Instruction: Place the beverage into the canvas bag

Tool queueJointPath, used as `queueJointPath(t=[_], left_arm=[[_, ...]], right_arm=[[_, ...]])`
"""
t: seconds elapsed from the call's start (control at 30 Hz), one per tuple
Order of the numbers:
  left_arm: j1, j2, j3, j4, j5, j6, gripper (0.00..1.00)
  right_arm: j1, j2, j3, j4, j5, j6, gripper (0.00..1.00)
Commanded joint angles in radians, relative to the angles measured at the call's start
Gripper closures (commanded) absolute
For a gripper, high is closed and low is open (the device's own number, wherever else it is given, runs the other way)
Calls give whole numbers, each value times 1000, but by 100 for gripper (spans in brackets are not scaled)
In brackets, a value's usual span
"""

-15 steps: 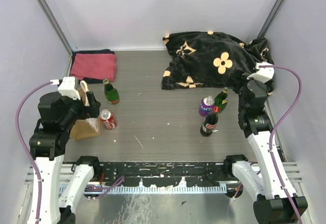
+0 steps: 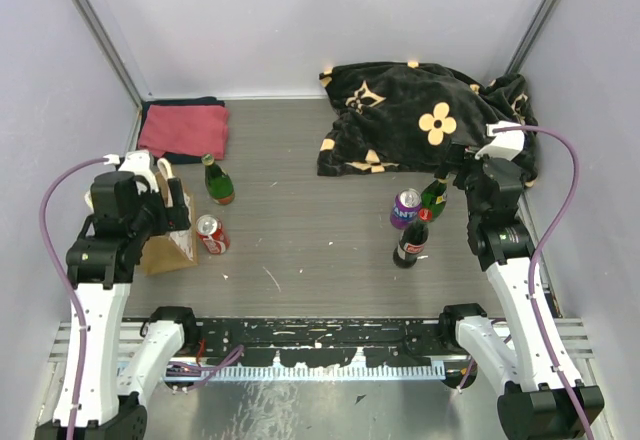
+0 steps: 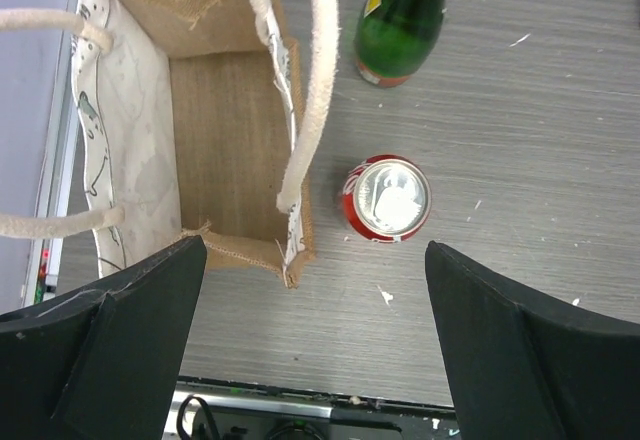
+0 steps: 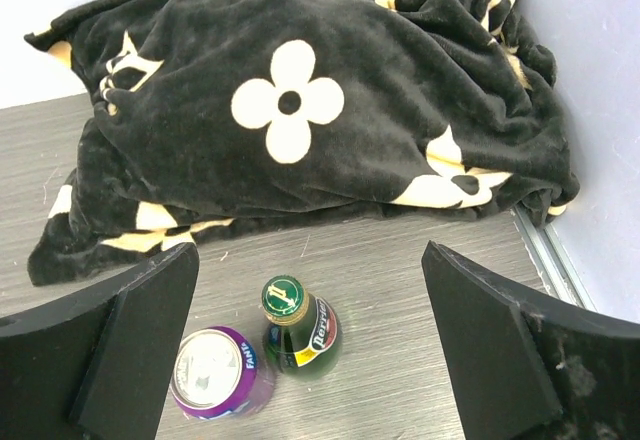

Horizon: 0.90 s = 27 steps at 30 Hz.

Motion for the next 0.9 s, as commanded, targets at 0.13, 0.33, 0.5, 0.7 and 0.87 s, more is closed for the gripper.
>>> queueJointPath(t=[0.13,0.33,0.5,0.7,0.87], left_arm=[[25,125,-80,106,-111,-17,2],[28,210,-169,239,-107,-33,2],[38,279,-226,336,-101,-26,14],[63,341,-237,377,-90,-36,53],[72,291,-165,305,-87,-42,85]], right_arm=[[-4,-24,30,-1,-19,-35,0],[-4,-36,39,-11,-2,-56,0],[-4,-41,61,-28,8,-63,0],[-4,-59,54,-33,33,-72,0],[-4,-65,55,-40,39,-83,0]])
